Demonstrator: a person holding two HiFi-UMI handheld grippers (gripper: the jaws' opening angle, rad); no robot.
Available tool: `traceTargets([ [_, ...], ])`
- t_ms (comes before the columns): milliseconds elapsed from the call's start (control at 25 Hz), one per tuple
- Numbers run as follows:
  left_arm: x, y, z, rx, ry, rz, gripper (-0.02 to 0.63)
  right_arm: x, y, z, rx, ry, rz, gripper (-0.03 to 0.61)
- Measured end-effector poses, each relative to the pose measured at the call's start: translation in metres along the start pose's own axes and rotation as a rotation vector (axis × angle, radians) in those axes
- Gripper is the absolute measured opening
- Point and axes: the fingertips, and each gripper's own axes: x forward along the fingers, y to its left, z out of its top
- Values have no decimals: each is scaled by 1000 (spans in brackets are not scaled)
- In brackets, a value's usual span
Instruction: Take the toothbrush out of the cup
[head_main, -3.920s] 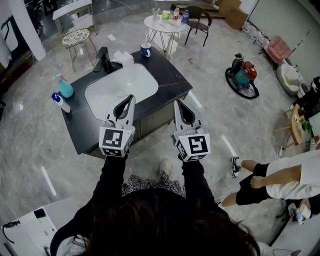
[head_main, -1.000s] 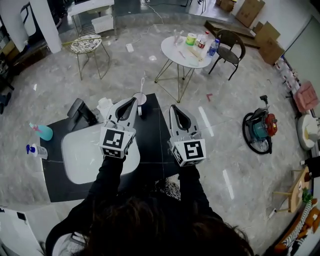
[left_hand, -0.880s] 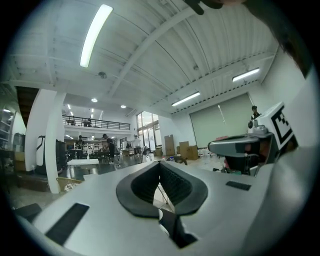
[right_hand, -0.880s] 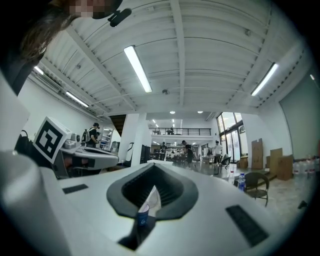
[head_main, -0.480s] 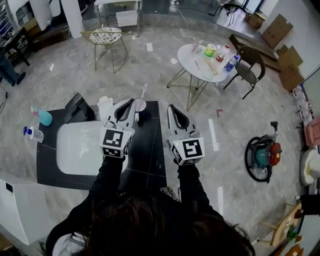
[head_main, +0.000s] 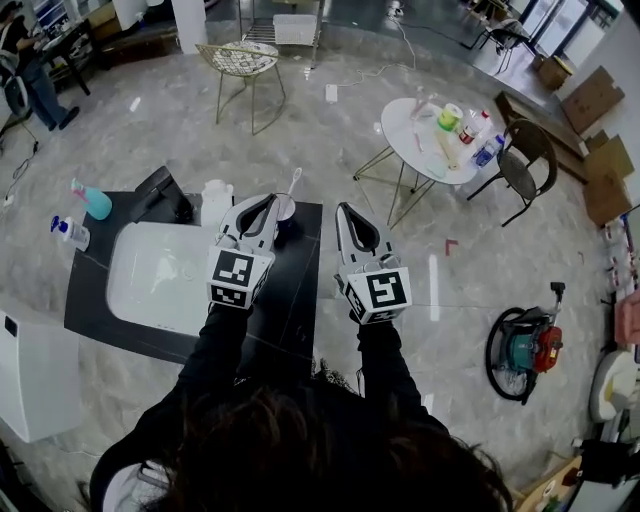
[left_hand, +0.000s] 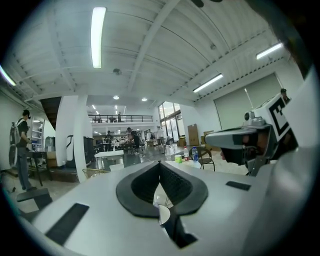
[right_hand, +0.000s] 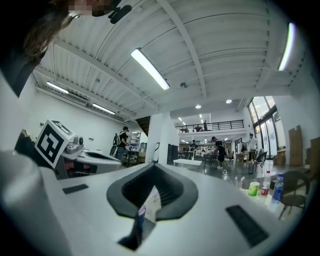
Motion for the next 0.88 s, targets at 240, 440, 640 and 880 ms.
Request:
traceTargets([
  [240,8,2,-7,6,26,14,8,11,-5,-2,8,-5,40,5],
  [440,20,-3,-24,-2,67,-26,9,18,-9,-7,10,-1,53,5],
  [640,40,-4,-49,-30,142,-100,155,25,-14,-15,15,10,54,5],
  [880,64,9,-83,-4,251,-114,172,32,-15,-30,27,40,69,5],
])
